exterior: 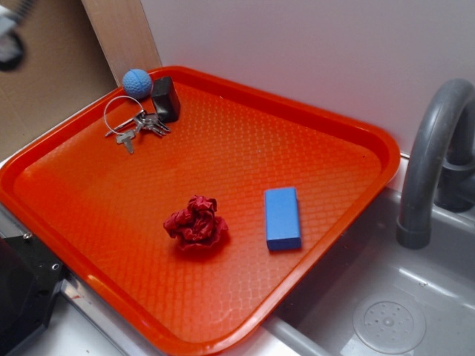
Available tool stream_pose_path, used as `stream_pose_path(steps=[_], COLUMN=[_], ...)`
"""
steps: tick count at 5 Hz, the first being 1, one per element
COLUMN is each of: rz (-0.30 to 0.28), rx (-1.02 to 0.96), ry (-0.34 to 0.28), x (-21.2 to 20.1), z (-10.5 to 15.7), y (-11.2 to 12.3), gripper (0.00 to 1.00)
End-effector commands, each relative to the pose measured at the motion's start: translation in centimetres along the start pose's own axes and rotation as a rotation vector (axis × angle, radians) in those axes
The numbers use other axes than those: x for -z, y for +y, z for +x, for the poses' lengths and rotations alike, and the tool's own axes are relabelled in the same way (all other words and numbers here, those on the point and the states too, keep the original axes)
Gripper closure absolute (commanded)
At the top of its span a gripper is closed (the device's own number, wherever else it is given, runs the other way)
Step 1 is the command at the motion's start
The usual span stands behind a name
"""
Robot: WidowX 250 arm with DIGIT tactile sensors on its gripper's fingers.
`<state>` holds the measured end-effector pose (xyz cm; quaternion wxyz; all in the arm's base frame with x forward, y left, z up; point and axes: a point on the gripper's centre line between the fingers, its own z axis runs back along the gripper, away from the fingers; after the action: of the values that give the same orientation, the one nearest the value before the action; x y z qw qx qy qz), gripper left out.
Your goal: Grab the black box.
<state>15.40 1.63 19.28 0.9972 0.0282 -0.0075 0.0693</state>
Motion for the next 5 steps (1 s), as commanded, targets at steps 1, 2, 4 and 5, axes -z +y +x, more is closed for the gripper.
stream_pose_path(steps=[1,2,4,5], rz=[-0.196,-0.241,-0.136,-0.101], rx=[-0.234,-0.445,-0.558,-0.574], ry=[-0.094,-0.208,-0.243,-0.215], x=[2.8,4.4,7.5,9.5], z=[5.9,8.3,11.3,12.6], y=[4.6,5.6,7.2,8.6], gripper=[0.0,0.0,0.0,0.0])
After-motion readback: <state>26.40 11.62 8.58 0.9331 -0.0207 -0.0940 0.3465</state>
